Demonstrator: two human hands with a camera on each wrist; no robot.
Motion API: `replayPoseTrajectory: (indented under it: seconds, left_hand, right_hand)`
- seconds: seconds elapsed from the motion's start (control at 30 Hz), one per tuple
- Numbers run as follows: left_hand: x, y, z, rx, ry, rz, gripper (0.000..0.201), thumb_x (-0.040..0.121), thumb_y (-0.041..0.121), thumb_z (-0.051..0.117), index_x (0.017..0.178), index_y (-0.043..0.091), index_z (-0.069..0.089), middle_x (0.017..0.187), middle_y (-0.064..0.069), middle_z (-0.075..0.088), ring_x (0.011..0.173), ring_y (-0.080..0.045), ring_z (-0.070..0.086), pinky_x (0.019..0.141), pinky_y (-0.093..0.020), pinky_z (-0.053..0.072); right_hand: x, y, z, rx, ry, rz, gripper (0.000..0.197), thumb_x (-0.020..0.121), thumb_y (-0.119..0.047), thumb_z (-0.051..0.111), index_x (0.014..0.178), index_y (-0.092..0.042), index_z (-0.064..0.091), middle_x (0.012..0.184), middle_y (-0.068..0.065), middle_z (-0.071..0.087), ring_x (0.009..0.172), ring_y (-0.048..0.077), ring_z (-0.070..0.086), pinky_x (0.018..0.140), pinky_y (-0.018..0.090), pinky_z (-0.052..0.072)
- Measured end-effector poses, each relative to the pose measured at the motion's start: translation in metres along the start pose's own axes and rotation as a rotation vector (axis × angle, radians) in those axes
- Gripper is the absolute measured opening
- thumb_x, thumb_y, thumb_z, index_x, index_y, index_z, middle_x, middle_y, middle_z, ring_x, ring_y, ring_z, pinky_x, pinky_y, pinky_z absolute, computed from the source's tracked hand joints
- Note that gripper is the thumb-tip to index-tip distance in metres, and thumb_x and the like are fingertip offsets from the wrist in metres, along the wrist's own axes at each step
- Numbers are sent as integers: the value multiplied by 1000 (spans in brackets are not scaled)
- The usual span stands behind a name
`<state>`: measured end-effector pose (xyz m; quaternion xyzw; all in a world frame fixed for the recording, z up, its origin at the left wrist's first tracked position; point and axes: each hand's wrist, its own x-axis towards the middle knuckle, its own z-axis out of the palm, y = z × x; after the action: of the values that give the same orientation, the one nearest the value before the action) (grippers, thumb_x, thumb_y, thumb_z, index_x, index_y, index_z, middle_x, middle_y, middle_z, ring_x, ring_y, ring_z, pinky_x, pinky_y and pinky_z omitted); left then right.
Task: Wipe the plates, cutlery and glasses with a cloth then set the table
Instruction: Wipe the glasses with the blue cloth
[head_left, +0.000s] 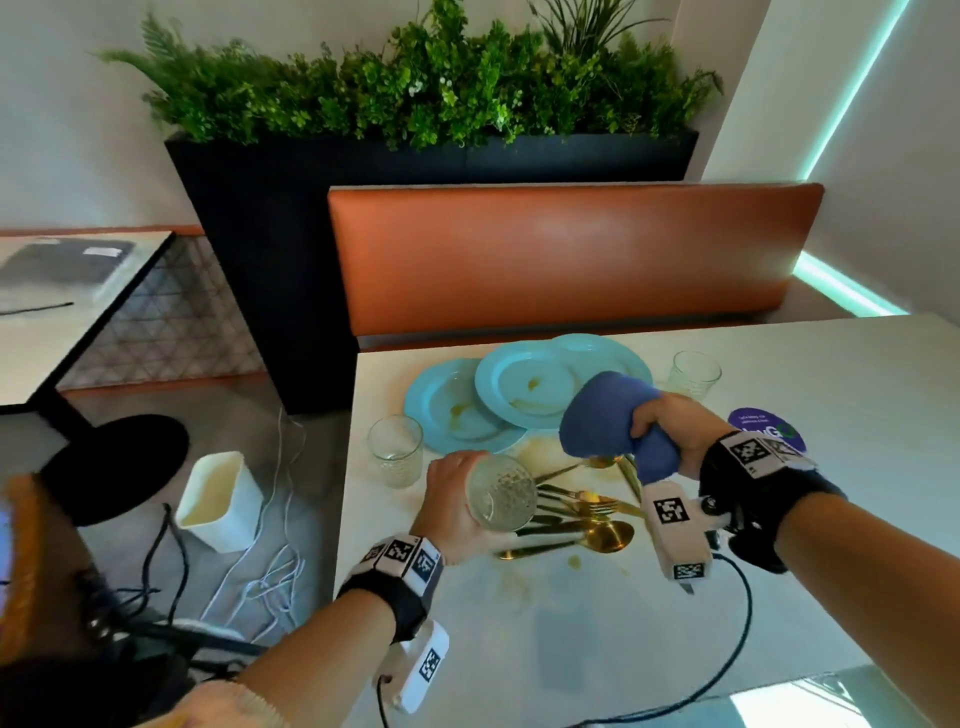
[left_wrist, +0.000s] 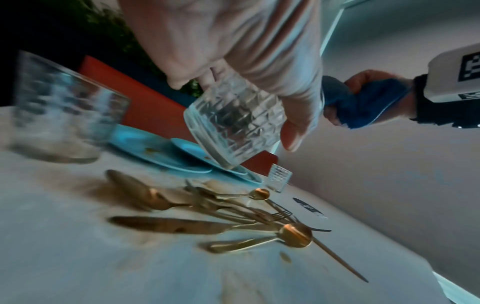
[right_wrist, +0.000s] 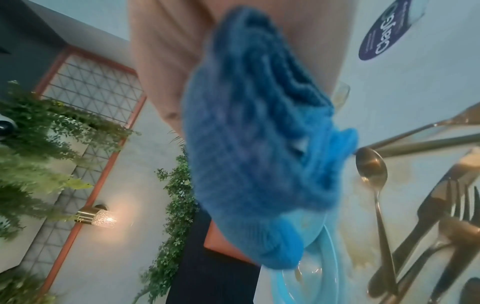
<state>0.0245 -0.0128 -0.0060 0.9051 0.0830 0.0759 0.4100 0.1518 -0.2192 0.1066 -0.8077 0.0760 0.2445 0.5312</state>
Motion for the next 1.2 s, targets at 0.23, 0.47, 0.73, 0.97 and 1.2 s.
replayPoseTrajectory:
  seconds: [0.23,0.47,0.73,0.97,1.2]
  left_hand:
    - [-25,-52,-31,16,57,-248,86,43,38,85,122,20,55,112,7,55,108,-13,46,95,-23,35]
    - [-31,-94,-30,-34,93,-466,96,35,56,77,123,30,47,112,7,59,106,-14,58,84,-29,55]
    - [-24,-108,-26,-126,111,-566,97,43,40,82,127,21,37,125,-5,49,124,-25,42,99,-39,44]
    - [-12,-81,-32,121,127,-558,140,40,49,91,148,13,11,154,-13,15,143,-32,15,118,-48,13]
    - [19,-7,-21,154,145,-138,118,57,47,85,145,11,16,152,-12,12,140,-30,11,116,-53,12]
  right_hand:
    - [6,1,42,94,-80,61,16,87,-11,56,101,-4,52,86,13,54,65,26,47,55,31,37]
    - [11,5,64,21,-68,53,28,82,-21,68,101,-4,57,86,13,59,70,27,55,62,34,46]
    - [17,14,60,-19,-55,65,27,78,-22,71,95,-5,58,103,19,61,84,33,57,74,41,47]
    - [31,24,46,-49,-12,86,28,78,-22,72,93,-4,57,109,22,61,91,35,57,78,43,48]
    - [39,28,11,-19,75,99,52,79,-19,73,120,4,51,114,19,58,97,35,57,86,46,49]
